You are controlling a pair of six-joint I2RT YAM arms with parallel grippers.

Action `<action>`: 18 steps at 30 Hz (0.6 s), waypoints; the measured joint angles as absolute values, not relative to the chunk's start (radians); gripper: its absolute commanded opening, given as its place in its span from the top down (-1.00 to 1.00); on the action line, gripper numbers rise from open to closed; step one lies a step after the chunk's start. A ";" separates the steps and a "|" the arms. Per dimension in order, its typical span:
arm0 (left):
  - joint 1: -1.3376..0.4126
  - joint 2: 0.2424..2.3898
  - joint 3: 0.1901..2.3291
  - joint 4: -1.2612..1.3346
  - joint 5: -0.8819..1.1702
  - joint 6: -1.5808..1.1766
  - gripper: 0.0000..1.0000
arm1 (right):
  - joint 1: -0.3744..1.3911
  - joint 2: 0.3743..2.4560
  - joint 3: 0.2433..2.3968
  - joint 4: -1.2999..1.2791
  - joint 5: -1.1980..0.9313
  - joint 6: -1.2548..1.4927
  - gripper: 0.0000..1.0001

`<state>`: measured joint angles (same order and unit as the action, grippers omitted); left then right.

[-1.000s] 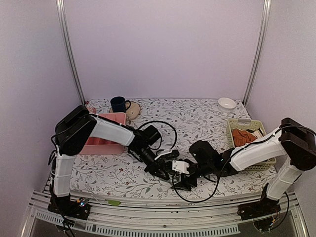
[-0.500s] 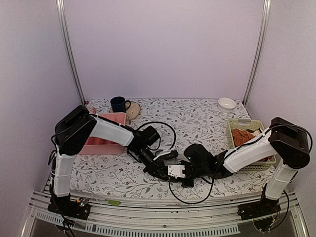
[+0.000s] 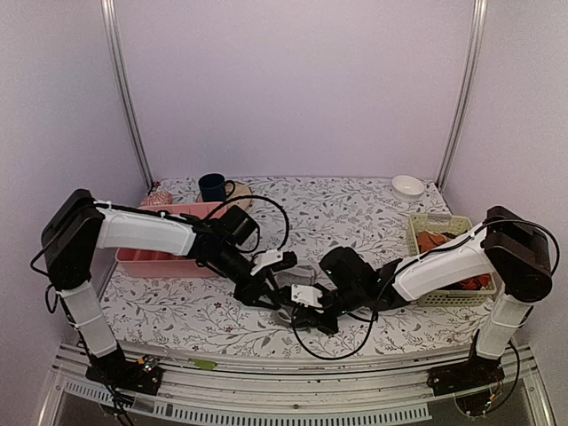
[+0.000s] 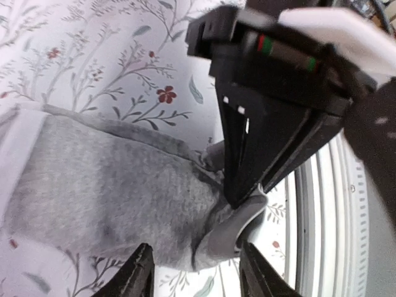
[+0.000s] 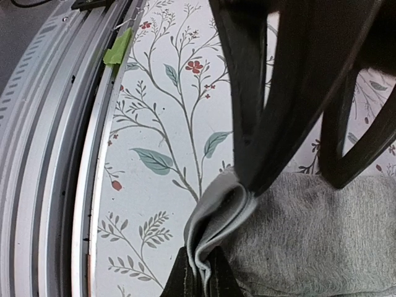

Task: Roll the underwear
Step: Roll the underwear at the center of the board.

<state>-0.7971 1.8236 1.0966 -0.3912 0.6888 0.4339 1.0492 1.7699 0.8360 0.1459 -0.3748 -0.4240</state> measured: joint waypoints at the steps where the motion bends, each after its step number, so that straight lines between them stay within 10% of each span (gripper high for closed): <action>1: -0.791 1.777 1.073 -0.372 0.662 0.426 -0.07 | 1.044 1.777 0.850 0.129 -0.402 -0.401 1.00; 4: -0.777 1.655 0.996 -0.301 0.590 0.400 -0.14 | 1.026 1.799 0.877 0.082 -0.482 -0.328 1.00; 7: -0.773 1.553 0.921 -0.233 0.503 0.370 -0.87 | 1.005 1.830 0.896 0.039 -0.561 -0.270 1.00; 18: -0.767 1.124 0.740 0.074 0.171 0.194 -0.92 | 0.893 1.994 1.054 -0.121 -0.848 -0.143 1.00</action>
<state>-0.7673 1.1240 0.7403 0.0738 0.1707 0.1940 0.8928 1.9942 1.0542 -0.1211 -0.8478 -0.1432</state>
